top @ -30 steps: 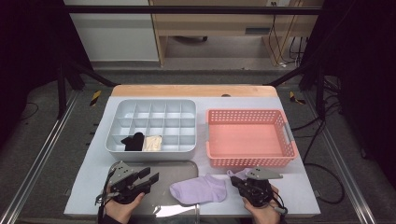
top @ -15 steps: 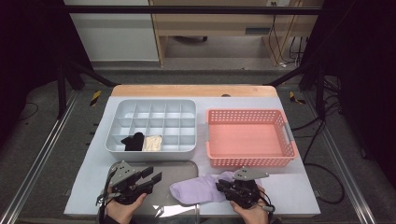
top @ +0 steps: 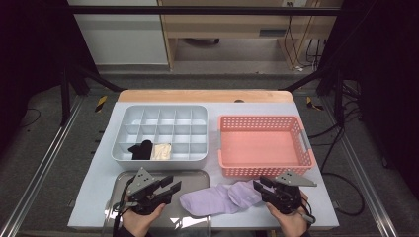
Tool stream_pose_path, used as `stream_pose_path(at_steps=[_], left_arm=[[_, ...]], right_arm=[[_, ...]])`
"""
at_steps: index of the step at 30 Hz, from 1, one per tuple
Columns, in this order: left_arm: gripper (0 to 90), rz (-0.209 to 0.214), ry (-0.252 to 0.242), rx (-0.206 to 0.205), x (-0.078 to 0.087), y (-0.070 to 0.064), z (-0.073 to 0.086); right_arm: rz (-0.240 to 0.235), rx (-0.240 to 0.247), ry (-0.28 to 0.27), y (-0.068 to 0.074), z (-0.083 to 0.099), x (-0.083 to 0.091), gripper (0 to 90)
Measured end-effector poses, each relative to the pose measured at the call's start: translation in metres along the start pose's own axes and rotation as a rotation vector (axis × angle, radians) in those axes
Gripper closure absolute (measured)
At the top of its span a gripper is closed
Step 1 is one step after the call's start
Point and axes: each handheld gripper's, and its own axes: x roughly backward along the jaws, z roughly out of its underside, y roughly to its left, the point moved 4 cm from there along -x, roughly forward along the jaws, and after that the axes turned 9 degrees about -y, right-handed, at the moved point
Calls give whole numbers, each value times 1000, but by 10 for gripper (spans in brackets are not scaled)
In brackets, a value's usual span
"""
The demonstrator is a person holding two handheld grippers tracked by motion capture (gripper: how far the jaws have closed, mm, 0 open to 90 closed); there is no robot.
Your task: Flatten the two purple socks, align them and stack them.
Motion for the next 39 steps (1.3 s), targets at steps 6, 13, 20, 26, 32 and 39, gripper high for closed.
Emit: stream_pose_path(at_steps=[6,13,20,26,32,39], left_arm=[[599,34,20,-31,-14,-21,-6],[599,55,43,-51,-33,-43,-12],[599,76,78,-64,-54,-64,-9],[597,75,105,-76,-72,-76,-4],[596,53,126,-69,-87,-81,4],[589,52,157,-60,-104,-91,13]], right_arm=[[61,2,23,-21,7,9,673],[106,-11,67,-40,19,11,695],[111,-9,118,-46,29,6,701],[119,-14,125,-46,32,7,701],[120,-16,135,-46,35,7,699],[120,-20,148,-46,38,6,696]])
